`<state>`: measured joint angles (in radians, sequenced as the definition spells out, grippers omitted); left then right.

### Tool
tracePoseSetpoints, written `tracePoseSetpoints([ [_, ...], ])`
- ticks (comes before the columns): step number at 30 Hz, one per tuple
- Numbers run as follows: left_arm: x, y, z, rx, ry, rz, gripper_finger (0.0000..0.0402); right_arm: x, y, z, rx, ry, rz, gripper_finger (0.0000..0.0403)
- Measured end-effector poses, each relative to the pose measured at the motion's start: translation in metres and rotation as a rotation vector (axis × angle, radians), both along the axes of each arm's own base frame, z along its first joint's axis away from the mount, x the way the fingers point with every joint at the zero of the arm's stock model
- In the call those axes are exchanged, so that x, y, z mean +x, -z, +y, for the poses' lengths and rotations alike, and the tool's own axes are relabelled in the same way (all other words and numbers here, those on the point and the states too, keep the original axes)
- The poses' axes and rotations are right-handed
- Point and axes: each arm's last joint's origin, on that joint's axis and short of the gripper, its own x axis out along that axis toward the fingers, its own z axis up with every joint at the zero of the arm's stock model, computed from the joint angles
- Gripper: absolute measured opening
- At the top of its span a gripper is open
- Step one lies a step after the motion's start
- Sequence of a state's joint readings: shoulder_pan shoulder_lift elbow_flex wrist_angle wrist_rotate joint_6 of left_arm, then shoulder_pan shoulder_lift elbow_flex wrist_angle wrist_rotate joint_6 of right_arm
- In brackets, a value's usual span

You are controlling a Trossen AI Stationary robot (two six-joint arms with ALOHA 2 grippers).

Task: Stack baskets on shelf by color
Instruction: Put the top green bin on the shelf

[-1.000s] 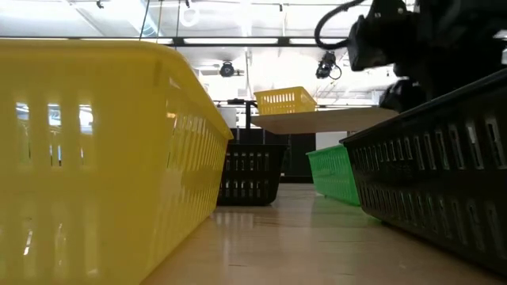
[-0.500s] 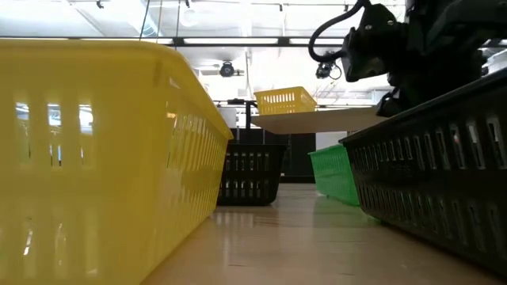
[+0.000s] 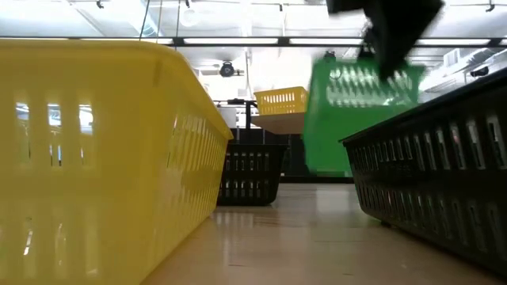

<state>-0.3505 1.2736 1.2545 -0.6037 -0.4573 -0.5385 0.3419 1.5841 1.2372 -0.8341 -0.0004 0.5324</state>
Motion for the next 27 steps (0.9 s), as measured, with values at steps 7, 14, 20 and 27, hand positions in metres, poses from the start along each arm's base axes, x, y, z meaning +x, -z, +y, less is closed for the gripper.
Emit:
tracePoseSetpoints([
  [7, 0.0, 0.0, 0.001, 0.01, -0.017, -0.007, 0.0171, 0.004, -0.082, -0.012, -0.003, -0.005, -0.152, 0.0014],
  [14, 0.001, -0.001, 0.001, 0.008, -0.018, -0.014, 0.0171, -0.009, -0.142, -0.04, -0.152, 0.079, -0.185, 0.0014],
  [20, 0.002, -0.002, 0.0, 0.002, -0.018, -0.032, 0.0171, -0.023, -0.152, -0.073, -0.213, 0.174, -0.061, 0.0015],
  [27, 0.002, -0.003, 0.0, 0.001, -0.018, -0.034, 0.0171, -0.031, -0.147, -0.109, -0.36, 0.243, 0.067, 0.0015],
])
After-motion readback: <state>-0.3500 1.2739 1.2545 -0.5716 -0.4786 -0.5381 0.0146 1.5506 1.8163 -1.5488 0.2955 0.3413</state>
